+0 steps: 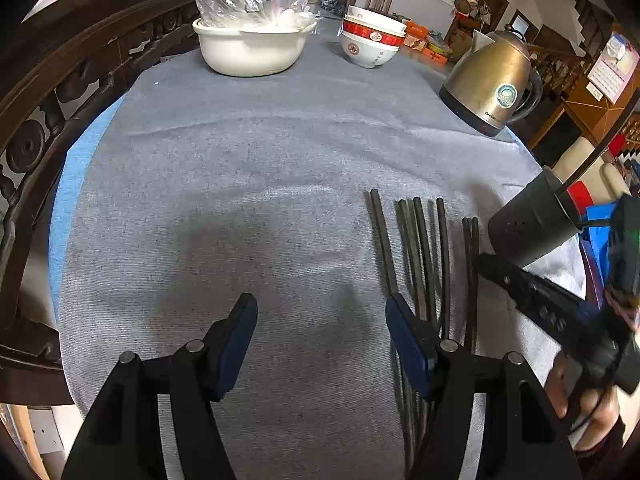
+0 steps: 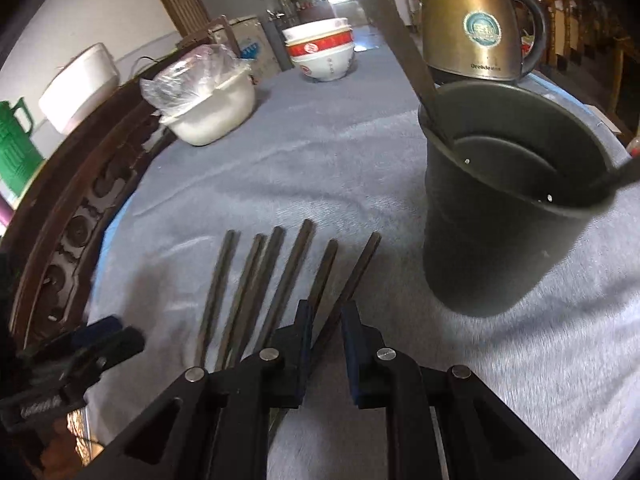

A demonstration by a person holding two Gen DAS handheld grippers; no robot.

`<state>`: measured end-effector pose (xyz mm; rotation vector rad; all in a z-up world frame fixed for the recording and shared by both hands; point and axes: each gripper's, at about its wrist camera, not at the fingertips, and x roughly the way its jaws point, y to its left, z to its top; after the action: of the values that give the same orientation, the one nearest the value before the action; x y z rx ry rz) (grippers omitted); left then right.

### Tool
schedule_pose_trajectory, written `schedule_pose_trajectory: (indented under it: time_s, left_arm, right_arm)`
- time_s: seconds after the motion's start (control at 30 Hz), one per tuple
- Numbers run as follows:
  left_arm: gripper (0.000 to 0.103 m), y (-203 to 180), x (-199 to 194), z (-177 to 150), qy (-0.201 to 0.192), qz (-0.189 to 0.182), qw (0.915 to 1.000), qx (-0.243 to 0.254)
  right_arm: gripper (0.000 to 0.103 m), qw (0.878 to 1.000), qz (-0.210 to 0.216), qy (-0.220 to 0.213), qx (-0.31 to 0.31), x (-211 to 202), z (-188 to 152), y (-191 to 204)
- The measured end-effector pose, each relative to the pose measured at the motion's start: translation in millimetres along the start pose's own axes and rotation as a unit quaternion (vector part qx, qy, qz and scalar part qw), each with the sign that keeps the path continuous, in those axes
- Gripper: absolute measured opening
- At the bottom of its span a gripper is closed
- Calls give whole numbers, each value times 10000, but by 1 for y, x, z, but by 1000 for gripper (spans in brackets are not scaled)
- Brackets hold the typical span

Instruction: Organize utensils

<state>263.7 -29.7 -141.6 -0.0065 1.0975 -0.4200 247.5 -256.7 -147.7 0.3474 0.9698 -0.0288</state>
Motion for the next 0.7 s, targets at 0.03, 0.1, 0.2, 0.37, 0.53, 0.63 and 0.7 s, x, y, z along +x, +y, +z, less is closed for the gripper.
schedule_pose_trajectory:
  time_s: [0.03,0.1,0.2,0.37,0.53,0.63,0.7]
  left_arm:
    - [67,2,1,0,17,0,10000,1]
    - [67,5,1,0,34,1,10000,4]
    - [67,10,1,2,25,-4,10000,25]
    - [67,20,-4,5,-31,14,10000,-9]
    - [67,26,-5,6,-38,-6,10000,-53]
    - [67,25,-4,10,-12,-43,10000,-43]
    - [67,22,-1,14,27,-47,10000,2]
  right_arm:
    - [18,10000,-24,18,37,4,3,-1]
    - [18,9999,-99,60,72,10,7,-1]
    - [18,9998,-122,145,99,18,12,0]
    - [21,9996,-102,233,78,25,14,5]
    - [21,9995,-220,215,-21,25,13,9]
    - [21,9991,-371,169,152,22,13,2]
    - [21,9988,-407,160,217,23,15,0]
